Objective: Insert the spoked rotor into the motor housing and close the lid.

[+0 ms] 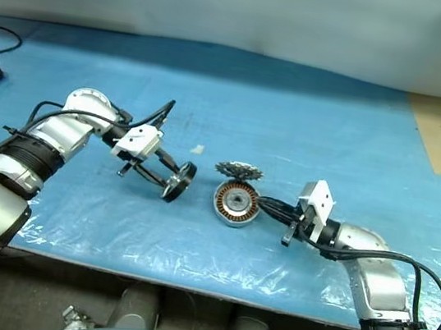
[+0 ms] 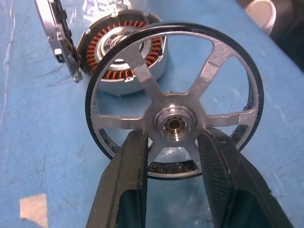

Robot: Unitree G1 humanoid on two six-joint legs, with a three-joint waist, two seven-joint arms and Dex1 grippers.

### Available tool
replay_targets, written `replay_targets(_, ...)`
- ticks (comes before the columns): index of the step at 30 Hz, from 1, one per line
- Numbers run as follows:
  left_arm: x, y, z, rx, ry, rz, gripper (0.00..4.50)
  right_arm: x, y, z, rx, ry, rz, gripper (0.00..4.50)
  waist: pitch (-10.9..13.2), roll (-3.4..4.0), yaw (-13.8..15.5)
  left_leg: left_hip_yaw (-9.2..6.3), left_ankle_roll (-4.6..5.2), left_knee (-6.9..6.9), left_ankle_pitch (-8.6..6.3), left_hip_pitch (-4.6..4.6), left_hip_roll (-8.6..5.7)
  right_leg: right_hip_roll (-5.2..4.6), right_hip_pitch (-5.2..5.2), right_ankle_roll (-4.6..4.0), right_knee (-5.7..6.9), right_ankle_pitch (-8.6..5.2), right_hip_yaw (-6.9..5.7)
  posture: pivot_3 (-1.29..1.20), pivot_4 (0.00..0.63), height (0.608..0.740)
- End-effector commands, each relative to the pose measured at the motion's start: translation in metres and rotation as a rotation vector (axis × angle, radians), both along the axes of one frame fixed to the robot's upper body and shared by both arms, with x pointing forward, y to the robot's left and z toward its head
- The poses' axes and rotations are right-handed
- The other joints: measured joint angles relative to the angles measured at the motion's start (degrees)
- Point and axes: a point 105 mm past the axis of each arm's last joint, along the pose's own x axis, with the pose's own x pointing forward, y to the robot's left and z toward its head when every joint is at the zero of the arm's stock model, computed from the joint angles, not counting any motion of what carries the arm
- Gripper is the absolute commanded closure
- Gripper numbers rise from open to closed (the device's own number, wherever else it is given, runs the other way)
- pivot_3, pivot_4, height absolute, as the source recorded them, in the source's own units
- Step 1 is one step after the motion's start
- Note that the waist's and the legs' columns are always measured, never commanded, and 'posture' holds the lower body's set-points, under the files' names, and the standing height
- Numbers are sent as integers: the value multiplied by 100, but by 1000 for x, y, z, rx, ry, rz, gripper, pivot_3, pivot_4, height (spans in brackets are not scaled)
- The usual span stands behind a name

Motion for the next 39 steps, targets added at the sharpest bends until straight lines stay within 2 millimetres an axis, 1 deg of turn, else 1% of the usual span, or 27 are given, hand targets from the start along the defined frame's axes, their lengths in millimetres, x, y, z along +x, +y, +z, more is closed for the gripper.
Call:
replay_targets(1,-5,-4,2,-18,6,-24,3323,-2,-5,4,26,-67,-17,4500,0,0,-4,0,0,0,0,0,0,0,0,0,0,0,0,0,150,740)
replay_targets(4,-5,-8,-5,-15,8,-33,3323,-4,-4,-1,31,-62,-17,4500,0,1,-11,0,0,1,0,1,0,0,1,2,0,1,1,0,150,740)
replay_targets(8,-5,-20,-11,-31,10,-52,3323,-5,-2,-6,34,-54,-16,4500,0,1,-9,0,0,6,0,1,0,0,3,10,1,6,1,0,150,740)
replay_targets(15,-1,-41,-6,-65,-11,-80,3323,-11,1,-13,33,-31,-5,4500,0,0,-10,0,1,9,1,2,0,0,5,11,3,7,1,0,150,740)
replay_targets(26,10,-60,-4,-92,-47,-70,3323,-15,-2,-24,9,-2,9,4500,0,1,-7,-2,3,14,1,4,-1,0,11,12,5,7,0,0,150,740)
replay_targets(32,14,-73,-3,-114,-71,-67,3323,-14,-1,-26,5,-9,9,4500,0,1,-5,-3,4,20,1,3,-1,-1,12,12,7,7,0,0,150,740)
replay_targets(39,17,-77,1,-114,-78,-65,3323,-15,-3,-34,-20,-4,-6,4500,0,1,0,-4,6,28,1,4,-1,-2,16,-7,7,-3,0,0,150,740)
